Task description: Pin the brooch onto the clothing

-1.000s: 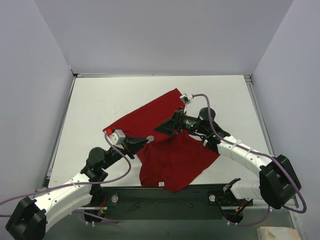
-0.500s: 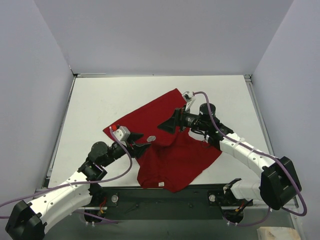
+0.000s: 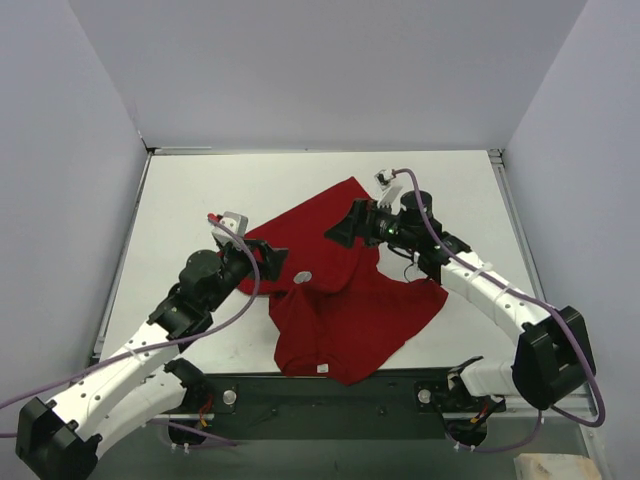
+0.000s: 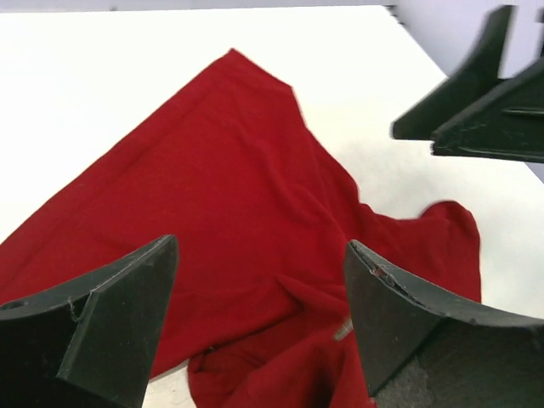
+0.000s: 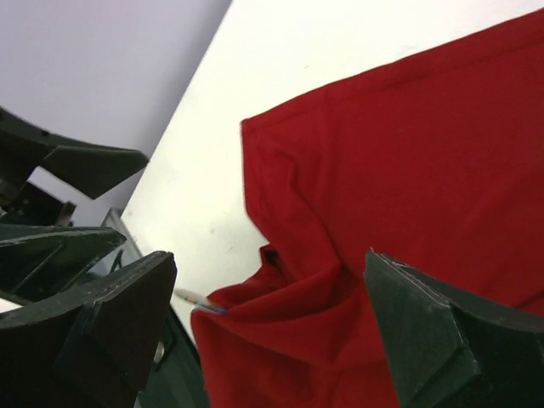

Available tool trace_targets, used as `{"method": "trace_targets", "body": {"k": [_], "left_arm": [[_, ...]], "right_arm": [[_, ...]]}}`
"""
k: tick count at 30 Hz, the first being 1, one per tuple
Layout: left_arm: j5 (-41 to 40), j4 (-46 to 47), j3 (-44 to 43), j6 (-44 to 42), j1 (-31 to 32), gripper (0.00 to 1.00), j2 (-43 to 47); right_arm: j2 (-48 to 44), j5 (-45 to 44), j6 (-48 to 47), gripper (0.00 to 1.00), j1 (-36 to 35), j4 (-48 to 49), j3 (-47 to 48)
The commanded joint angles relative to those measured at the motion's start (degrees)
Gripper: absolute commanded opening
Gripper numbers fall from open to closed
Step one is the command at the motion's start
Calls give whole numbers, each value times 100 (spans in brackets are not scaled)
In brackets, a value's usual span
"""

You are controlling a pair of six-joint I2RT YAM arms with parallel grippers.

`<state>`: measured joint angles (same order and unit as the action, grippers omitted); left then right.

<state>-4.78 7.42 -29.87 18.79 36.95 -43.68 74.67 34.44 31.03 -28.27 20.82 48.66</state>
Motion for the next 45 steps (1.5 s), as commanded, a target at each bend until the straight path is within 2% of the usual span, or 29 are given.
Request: {"method": "trace_targets", "body": {"k": [1,5,11,17,21,24,28,33,40,45], "left_arm": [[-349,-733,-634,389,-284,88,-508],[-24,-1172,-976,599,-714,88,-905],[994,-1858,-1566,969,-1892,88,-1862],[1365,-2104,-1645,1600,-3034,91,-2767],[2399,-2078,-1654,1891,-3869,91,-3453],[2175,-2279,-1759,1795,-3959,91,-3761],[1272,-2561,-1803,1786,-3967,92,-3771],[575,-2877,-1769,1865,-4002,95,-3779],[618,-2659,-1742,1936,-4099,94,-4332],[811,-2325,-1768,1971,-4090,88,-4684]], "right_arm": [[249,-762,-220,100,190,-675,670],[783,-1298,-272,100,357,-1167,1171],[1610,-1518,-194,100,691,-1616,2041],[2576,-1835,-132,100,1043,-1914,2971],[3184,-1879,-62,100,1192,-2238,3544],[3658,-1993,-96,100,1219,-2459,4079],[4317,-2037,-149,100,1271,-2802,4879],[5161,-2072,-185,100,1359,-3163,5846],[6189,-1800,87,100,1544,-3286,7032],[6656,-1800,167,99,1544,-3470,7639]]}}
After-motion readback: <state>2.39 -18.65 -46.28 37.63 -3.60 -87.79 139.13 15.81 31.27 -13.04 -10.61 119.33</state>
